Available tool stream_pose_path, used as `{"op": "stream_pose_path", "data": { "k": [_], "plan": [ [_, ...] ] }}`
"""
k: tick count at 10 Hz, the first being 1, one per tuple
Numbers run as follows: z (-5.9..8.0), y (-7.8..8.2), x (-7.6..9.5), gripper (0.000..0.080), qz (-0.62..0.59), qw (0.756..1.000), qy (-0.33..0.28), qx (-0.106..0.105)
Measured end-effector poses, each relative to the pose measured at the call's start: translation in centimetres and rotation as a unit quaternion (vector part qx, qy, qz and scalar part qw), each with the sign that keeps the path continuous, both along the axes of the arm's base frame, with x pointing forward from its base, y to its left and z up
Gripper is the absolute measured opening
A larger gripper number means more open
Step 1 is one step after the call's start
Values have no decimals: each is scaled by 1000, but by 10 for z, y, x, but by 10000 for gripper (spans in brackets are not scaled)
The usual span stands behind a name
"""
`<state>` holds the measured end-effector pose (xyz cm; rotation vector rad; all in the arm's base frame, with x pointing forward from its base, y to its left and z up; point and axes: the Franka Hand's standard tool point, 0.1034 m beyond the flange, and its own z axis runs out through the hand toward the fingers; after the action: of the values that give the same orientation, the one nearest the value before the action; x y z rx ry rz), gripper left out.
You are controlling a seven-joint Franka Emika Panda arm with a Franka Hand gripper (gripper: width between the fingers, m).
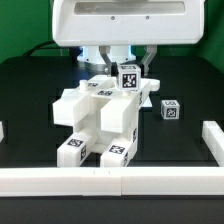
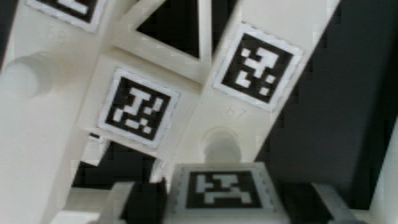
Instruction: Assemble chair
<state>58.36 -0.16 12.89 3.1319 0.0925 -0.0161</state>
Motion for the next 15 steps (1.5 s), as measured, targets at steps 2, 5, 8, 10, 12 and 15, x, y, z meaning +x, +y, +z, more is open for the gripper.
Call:
{"op": "stream_pose_path", "data": {
  "k": [2, 5, 8, 10, 12, 15],
  "plan": [
    [0, 0, -1, 289, 0, 1000, -3, 0],
    [1, -1, -7, 289, -2, 1000, -1, 2],
    [5, -2, -5, 289, -2, 1000, -5, 2],
    [0, -1, -5, 289, -2, 1000, -5, 1],
    [0, 1, -2, 290, 0, 1000, -12, 0],
    [0, 0, -2, 290, 0, 1000, -14, -1]
  ]
}}
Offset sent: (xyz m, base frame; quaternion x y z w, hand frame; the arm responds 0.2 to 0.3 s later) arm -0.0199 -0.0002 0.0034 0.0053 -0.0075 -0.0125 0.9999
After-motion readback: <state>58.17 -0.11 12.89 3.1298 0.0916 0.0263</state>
